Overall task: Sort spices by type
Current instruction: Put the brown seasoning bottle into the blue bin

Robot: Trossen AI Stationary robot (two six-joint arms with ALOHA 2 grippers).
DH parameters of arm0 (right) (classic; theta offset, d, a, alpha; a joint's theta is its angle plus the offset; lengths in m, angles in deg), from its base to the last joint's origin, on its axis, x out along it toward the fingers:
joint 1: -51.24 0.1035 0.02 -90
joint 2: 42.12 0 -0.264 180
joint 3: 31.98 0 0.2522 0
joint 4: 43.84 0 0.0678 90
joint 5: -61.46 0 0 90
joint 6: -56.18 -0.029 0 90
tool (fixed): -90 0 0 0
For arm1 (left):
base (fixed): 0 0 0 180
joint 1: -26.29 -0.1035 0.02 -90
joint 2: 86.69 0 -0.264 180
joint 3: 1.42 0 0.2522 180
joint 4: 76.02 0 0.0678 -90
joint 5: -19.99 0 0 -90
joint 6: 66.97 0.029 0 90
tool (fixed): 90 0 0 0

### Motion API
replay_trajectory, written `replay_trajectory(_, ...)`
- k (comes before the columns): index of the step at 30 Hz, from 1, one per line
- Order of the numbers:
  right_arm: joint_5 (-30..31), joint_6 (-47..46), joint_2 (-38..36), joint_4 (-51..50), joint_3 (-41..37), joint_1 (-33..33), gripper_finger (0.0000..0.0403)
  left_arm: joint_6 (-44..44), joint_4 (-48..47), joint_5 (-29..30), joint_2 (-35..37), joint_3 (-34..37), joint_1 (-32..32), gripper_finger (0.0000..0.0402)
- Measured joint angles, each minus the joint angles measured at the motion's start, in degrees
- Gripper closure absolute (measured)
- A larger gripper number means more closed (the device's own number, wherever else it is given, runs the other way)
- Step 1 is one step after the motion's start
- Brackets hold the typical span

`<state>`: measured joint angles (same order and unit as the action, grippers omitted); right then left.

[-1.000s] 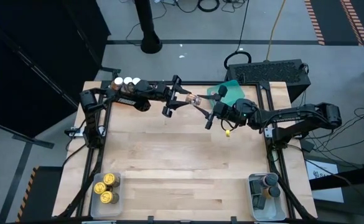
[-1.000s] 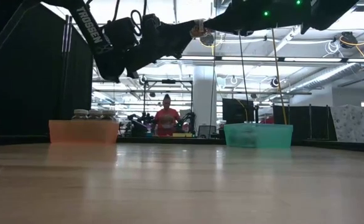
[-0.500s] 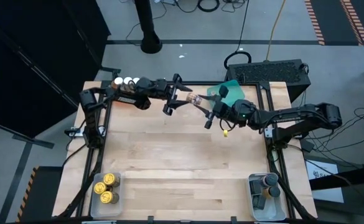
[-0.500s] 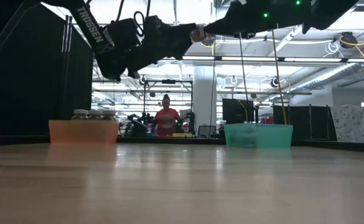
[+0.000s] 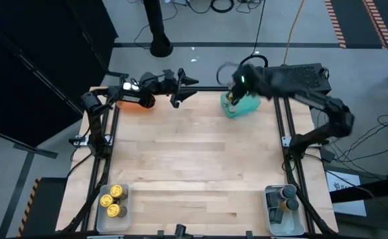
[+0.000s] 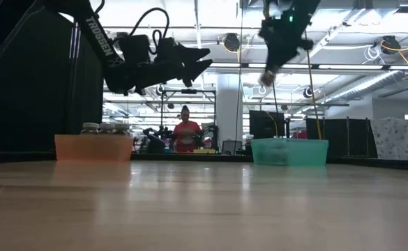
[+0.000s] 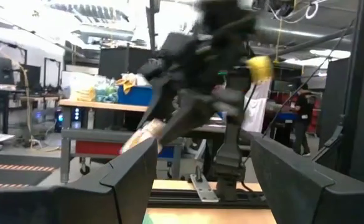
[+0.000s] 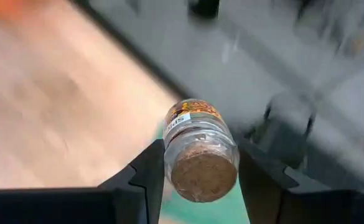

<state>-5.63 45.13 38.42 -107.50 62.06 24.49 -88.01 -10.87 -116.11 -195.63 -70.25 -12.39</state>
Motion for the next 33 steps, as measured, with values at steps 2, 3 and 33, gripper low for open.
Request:
replay_trajectory(2,-7.47,0.01,4.53,-8.06,4.6,-6.25,0.0259,-0.12,0.06,-0.2,0.0,0.0,0.02,0.0137)
replay_trajectory(3,-10.98,1.12,7.03,-11.26,6.29,-9.03,0.0259,-0.1,0.19,-0.37,0.0,0.0,0.29,0.0137)
replay_trajectory(33,-19.71,13.27,30.2,-15.06,8.5,-22.02,0.0209,0.45,-0.56,-5.94,0.0,0.04,1.95,0.0136)
